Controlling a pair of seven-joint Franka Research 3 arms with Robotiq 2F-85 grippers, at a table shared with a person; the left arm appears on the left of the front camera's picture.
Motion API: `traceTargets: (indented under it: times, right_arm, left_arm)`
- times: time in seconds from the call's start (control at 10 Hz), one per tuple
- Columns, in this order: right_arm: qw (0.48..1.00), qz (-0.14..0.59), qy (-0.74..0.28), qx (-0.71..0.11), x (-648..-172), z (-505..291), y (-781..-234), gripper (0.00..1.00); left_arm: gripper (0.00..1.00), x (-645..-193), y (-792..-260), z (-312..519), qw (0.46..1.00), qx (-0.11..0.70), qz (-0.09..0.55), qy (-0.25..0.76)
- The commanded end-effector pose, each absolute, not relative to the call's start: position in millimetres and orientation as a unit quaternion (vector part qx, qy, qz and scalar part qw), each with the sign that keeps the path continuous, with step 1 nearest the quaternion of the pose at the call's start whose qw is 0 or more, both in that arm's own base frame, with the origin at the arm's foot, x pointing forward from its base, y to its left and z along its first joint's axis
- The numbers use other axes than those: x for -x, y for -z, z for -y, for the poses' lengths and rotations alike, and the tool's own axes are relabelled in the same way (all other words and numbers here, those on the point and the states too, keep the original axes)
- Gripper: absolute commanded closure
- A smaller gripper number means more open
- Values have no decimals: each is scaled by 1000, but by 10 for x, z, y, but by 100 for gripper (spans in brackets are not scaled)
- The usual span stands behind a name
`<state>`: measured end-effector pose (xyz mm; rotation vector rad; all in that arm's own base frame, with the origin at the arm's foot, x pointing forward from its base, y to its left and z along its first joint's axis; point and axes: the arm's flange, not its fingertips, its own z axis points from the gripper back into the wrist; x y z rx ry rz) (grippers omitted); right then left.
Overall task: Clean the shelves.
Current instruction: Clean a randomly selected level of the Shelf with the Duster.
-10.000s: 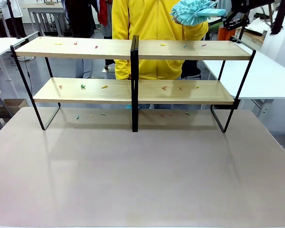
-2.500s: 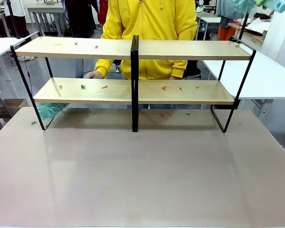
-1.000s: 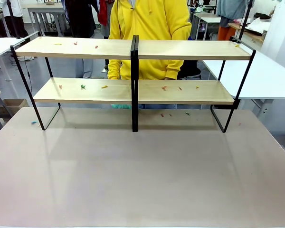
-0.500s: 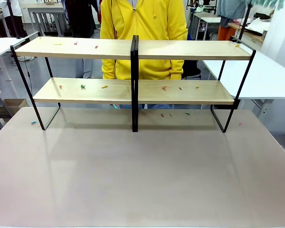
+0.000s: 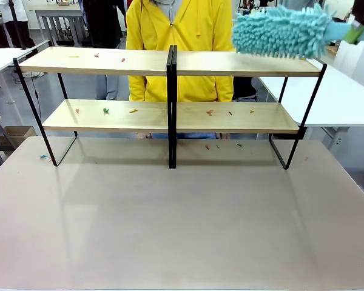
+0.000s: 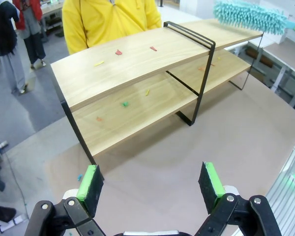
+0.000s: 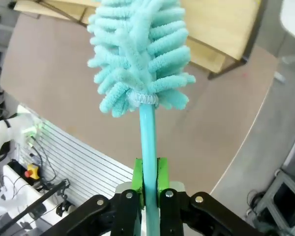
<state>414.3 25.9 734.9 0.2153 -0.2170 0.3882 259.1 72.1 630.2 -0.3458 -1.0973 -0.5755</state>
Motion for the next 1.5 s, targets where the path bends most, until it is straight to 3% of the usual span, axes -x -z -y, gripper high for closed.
traceTargets:
  times: [0.0, 0.2, 0.5, 0.7, 0.8, 1.0, 1.4]
  right_arm:
    - [979, 76, -169, -83, -4199, -277, -7412, 88]
    - [985, 75, -144, -62, -4318, -256, -7334, 88]
    - [996, 55, -63, 38, -4246, -184, -7315, 88]
    - [992, 101, -27, 77, -4187, -142, -7354, 88]
    - [982, 165, -73, 61, -4169, -174, -7396, 88]
    - [958, 220, -169, -75, -4112, -220, -7465, 88]
    - [908, 209, -244, -270, -4039, 4, -7542, 88]
  left_arm:
    - [0, -2600, -6305, -717, 798, 163, 515, 268]
    - [0, -2600, -6305, -717, 798, 163, 515, 268]
    - [0, -2600, -6305, -717, 798, 163, 515, 268]
    - [0, -2600, -6305, -717, 798, 163, 515, 268]
    - [0, -2600, -6305, -717, 798, 163, 515, 268]
    - [0, -2600, -6305, -717, 798, 163, 515, 268]
    - [0, -2600, -6305, -717, 798, 163, 515, 268]
